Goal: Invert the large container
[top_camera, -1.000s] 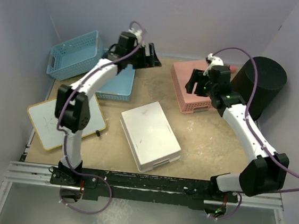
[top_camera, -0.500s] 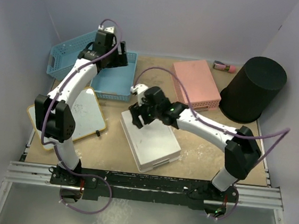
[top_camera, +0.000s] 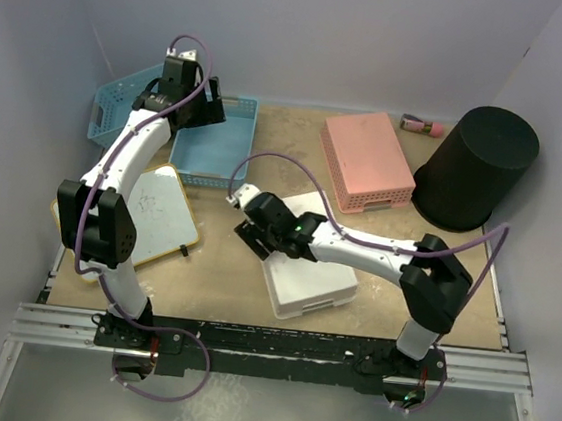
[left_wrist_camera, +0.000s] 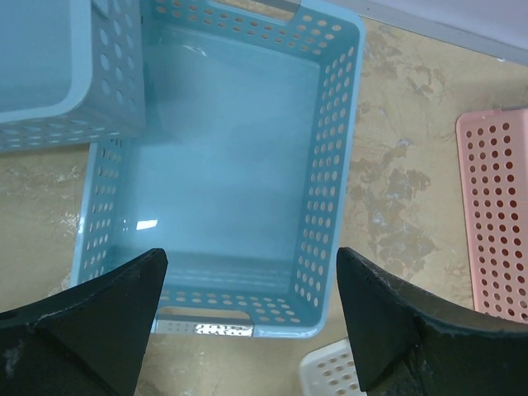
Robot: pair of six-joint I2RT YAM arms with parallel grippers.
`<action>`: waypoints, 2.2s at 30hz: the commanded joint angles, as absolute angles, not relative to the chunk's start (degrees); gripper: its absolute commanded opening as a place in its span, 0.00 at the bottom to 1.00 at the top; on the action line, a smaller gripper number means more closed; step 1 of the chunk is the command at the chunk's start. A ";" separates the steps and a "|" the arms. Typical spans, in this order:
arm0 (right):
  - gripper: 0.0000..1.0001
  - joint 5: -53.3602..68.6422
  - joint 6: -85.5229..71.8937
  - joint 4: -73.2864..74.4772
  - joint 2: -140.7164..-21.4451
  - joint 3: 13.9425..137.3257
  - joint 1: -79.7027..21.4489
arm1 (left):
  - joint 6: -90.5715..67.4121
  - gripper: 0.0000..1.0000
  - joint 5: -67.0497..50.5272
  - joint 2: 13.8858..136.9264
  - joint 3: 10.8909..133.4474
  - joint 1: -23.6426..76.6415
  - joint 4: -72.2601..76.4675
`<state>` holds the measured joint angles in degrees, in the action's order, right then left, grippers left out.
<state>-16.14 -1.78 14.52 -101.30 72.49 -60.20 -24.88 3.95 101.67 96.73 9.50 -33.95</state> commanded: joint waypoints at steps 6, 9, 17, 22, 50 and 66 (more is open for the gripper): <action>0.77 -28.38 -5.93 24.61 -82.13 59.43 -55.28 | -25.68 0.81 -0.29 100.57 96.33 9.49 -30.09; 0.80 -23.11 -4.89 20.07 -79.94 61.35 -55.28 | -26.26 0.81 -1.70 101.07 96.53 9.49 -29.26; 0.81 -17.28 -7.94 19.09 -91.78 72.15 -55.07 | -26.63 0.81 -2.88 100.06 94.81 9.47 -28.04; 0.78 -15.36 -12.51 21.08 -101.91 84.14 -51.11 | -26.63 0.81 -2.61 99.42 94.26 9.49 -28.28; 0.78 -14.18 -21.66 25.77 -86.51 65.68 -39.70 | -24.77 0.81 2.75 107.30 96.88 16.79 -28.15; 0.78 -22.87 -28.81 32.75 -83.99 59.49 -34.54 | -22.13 0.66 10.11 123.22 105.27 21.86 -28.84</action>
<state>-20.78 -26.52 32.34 -86.87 56.53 -34.44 -24.21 7.29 120.75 101.38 21.19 -29.41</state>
